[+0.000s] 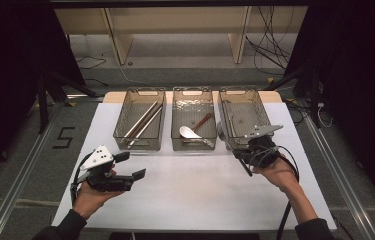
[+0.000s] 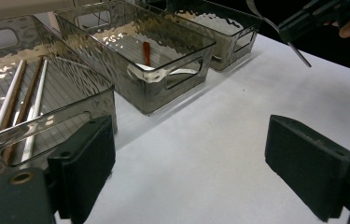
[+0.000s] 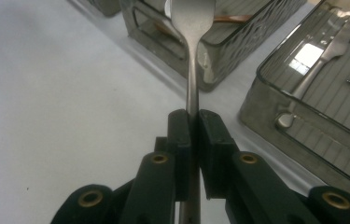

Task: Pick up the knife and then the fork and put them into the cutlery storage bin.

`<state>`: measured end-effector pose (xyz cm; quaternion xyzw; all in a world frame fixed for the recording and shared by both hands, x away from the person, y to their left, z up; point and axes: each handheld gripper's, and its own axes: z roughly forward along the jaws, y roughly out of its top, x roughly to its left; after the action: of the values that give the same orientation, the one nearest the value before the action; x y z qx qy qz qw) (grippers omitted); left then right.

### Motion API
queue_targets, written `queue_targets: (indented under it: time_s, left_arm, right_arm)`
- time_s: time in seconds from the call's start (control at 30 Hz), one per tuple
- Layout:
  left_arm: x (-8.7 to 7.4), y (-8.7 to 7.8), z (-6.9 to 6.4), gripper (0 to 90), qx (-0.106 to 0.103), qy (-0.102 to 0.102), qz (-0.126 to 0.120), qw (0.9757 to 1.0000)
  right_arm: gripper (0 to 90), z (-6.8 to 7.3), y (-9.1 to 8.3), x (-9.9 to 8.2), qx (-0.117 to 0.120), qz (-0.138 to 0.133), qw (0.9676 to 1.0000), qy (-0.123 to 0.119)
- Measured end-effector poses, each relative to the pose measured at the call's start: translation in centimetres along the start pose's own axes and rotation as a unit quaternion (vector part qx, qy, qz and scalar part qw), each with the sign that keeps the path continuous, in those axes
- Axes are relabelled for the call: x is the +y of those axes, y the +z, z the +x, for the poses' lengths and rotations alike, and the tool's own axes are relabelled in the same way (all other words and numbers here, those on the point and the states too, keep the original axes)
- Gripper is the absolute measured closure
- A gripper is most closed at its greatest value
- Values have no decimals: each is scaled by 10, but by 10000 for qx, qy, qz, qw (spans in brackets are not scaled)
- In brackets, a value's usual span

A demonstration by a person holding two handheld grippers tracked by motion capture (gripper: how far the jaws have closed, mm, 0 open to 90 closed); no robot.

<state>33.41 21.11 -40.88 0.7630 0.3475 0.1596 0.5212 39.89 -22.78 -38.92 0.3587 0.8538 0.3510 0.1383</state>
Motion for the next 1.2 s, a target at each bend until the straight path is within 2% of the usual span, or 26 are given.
queue_targets:
  time_s: [0.3,0.77,1.2]
  left_arm:
    - [0,0,0,157,-1,0,15,10000]
    - [0,0,1,157,5,-22,3,10000]
    - [-1,0,1,157,24,-34,9,10000]
  right_arm:
    - [844,-11,-4,5,-138,-223,9993,262]
    - [844,-21,-7,10,-258,-390,9981,411]
    - [844,-43,-15,21,-435,-645,9943,728]
